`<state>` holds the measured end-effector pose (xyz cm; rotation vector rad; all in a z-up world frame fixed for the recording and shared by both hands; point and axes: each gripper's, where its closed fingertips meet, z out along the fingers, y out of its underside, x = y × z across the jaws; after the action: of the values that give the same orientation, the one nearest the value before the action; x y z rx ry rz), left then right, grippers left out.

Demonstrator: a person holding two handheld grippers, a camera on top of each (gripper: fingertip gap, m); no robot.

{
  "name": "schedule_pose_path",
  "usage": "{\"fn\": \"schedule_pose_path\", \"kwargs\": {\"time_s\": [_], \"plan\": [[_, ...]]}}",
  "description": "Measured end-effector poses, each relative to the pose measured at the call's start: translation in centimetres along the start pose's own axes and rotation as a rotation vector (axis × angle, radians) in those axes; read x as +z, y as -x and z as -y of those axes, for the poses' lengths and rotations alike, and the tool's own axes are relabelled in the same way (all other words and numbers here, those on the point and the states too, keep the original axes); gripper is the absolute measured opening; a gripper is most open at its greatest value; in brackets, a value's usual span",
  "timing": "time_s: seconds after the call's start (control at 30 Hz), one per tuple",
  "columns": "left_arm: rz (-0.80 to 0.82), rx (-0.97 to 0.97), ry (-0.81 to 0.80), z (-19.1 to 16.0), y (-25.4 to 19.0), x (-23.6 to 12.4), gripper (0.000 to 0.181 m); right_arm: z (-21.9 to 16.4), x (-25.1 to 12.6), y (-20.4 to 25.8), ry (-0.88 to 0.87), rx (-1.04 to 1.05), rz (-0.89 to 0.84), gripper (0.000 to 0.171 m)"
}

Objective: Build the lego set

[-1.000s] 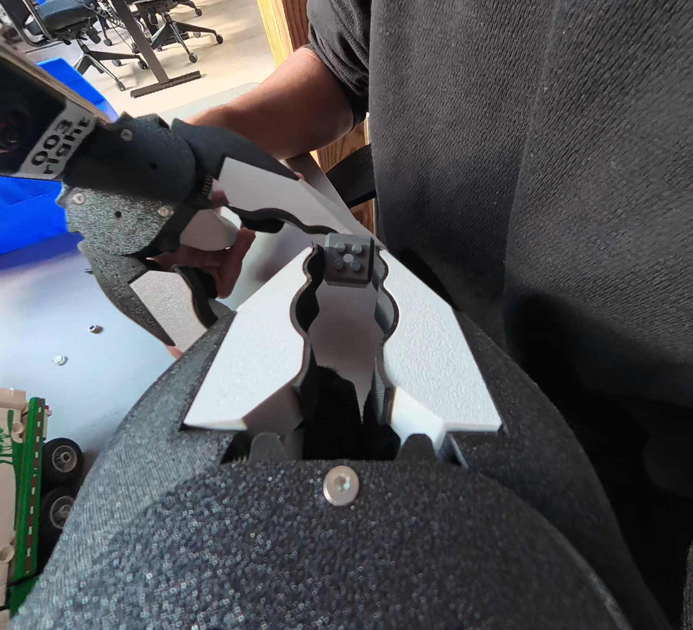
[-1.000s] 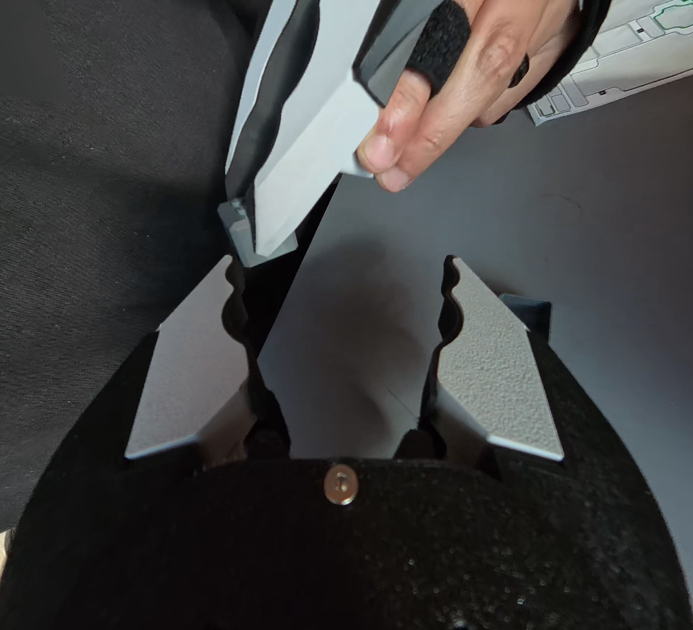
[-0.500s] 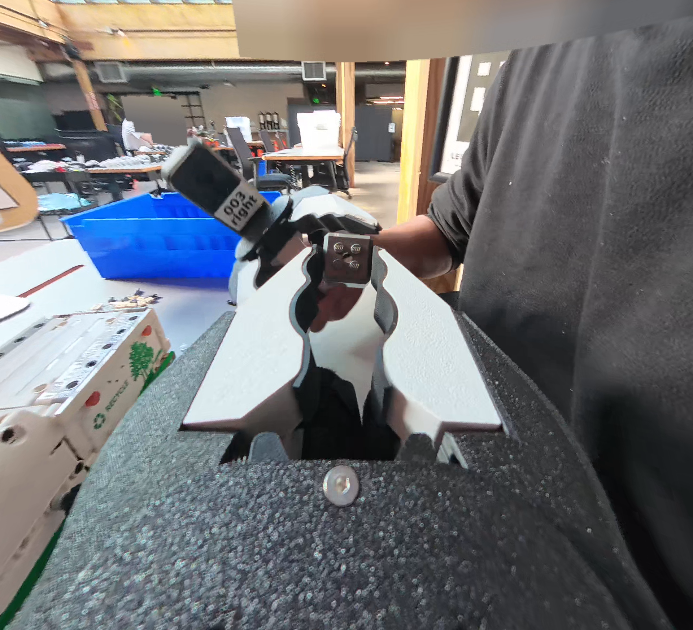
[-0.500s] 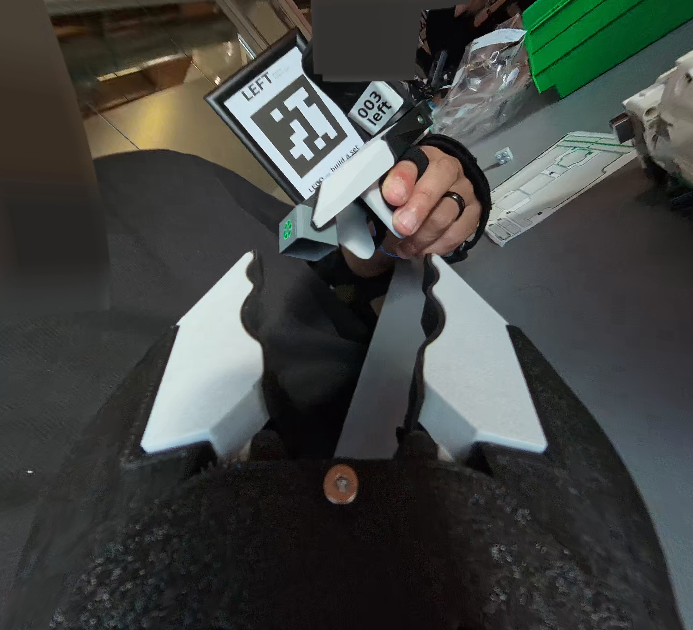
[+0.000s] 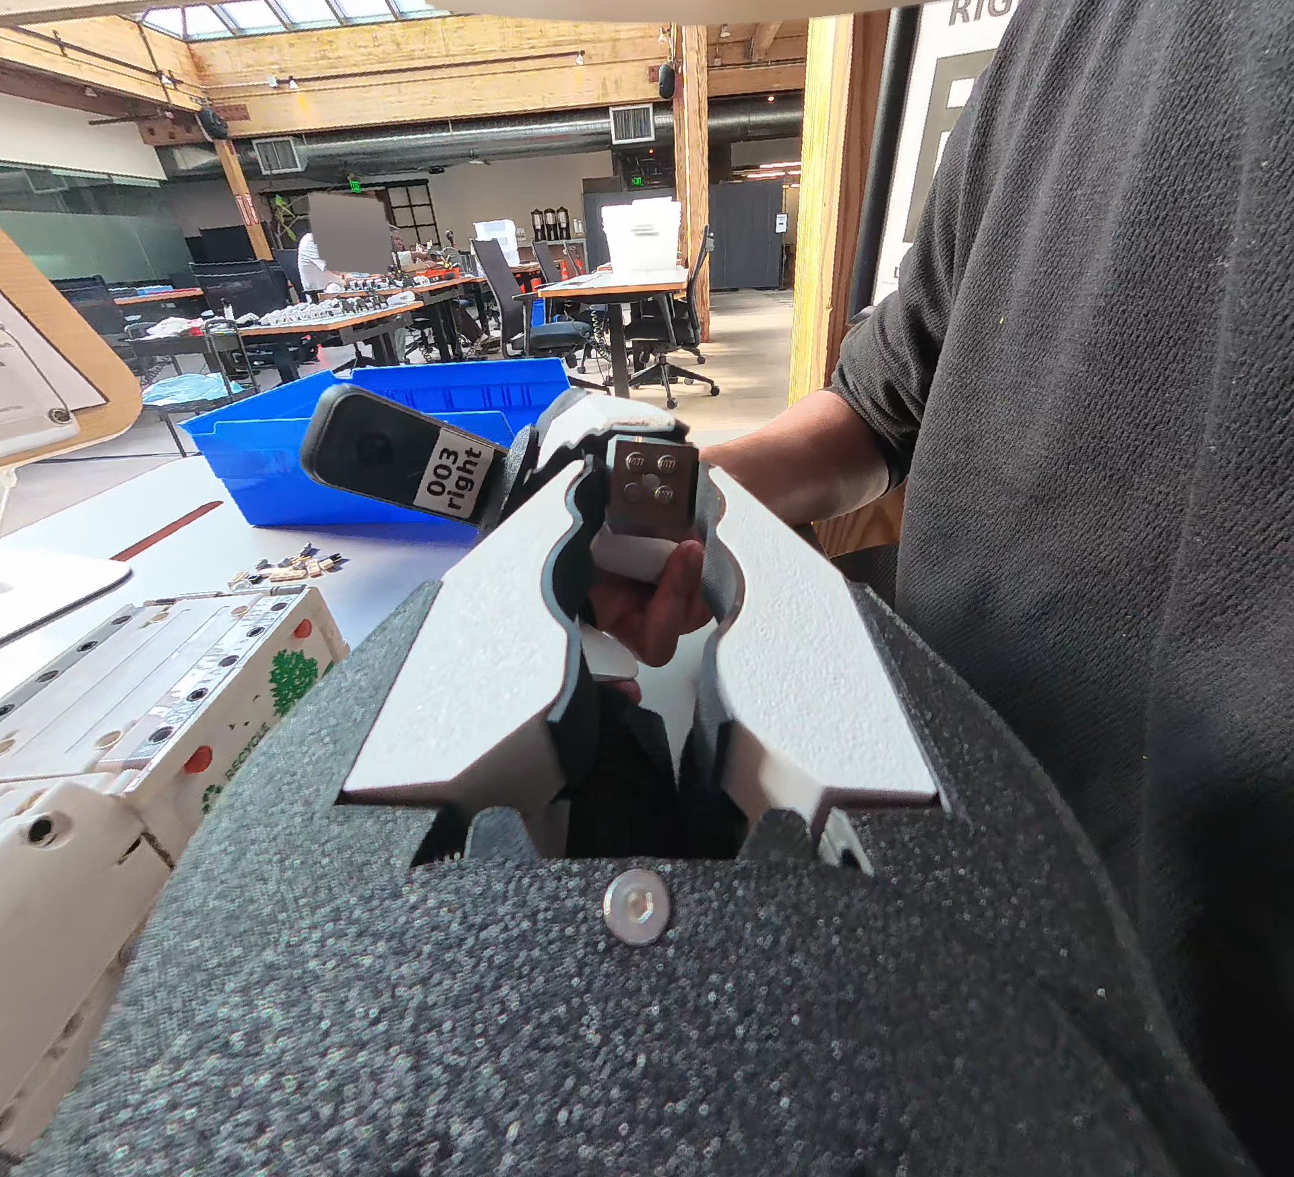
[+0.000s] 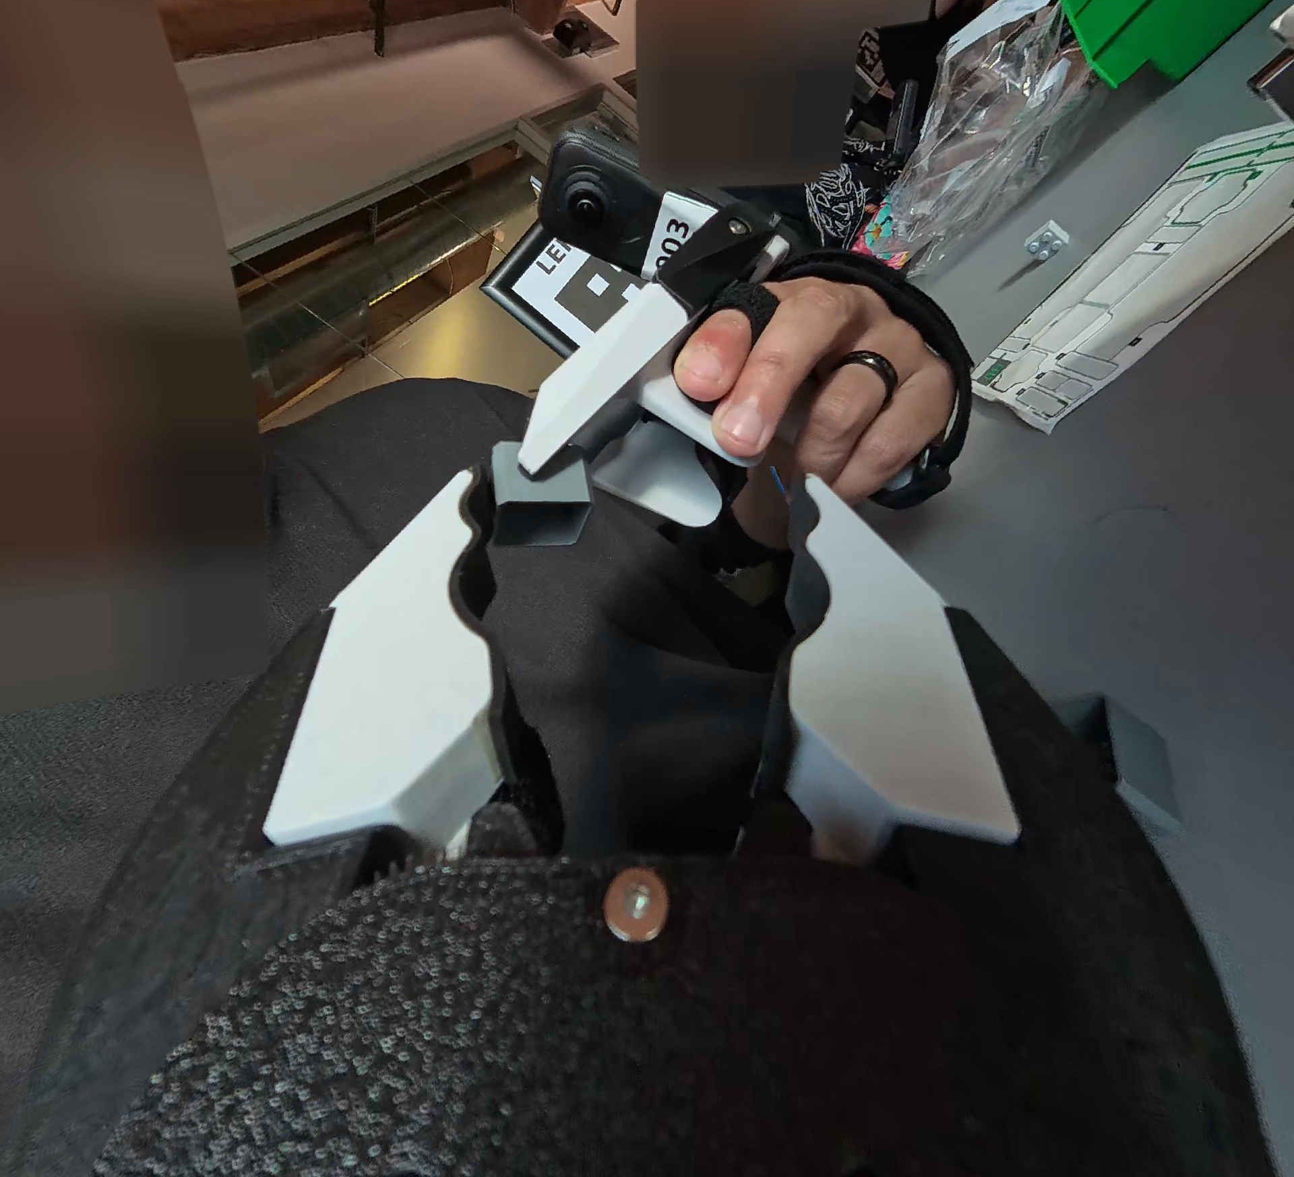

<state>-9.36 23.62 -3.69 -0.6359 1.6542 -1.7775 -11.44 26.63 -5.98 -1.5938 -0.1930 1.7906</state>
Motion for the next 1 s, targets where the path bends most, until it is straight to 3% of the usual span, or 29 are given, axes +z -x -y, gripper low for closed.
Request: {"fn": "schedule_pose_path", "kwargs": {"time_s": [0.4,0.5,1.0], "plan": [[0.039,0.028,-0.02,1.0,0.9,-1.1,0.023,-1.2,-0.1,-0.4,0.068,0.05,0.021,0.08],[0.038,0.014,-0.015,0.8,1.3,-1.5,0.024,-0.2,-0.3,0.9,0.025,0.061,0.096,0.086],[0.011,-0.069,0.027,-0.1,0.9,-0.9,0.024,-0.8,-0.3,-0.9,0.047,0.03,-0.016,0.081]]}}
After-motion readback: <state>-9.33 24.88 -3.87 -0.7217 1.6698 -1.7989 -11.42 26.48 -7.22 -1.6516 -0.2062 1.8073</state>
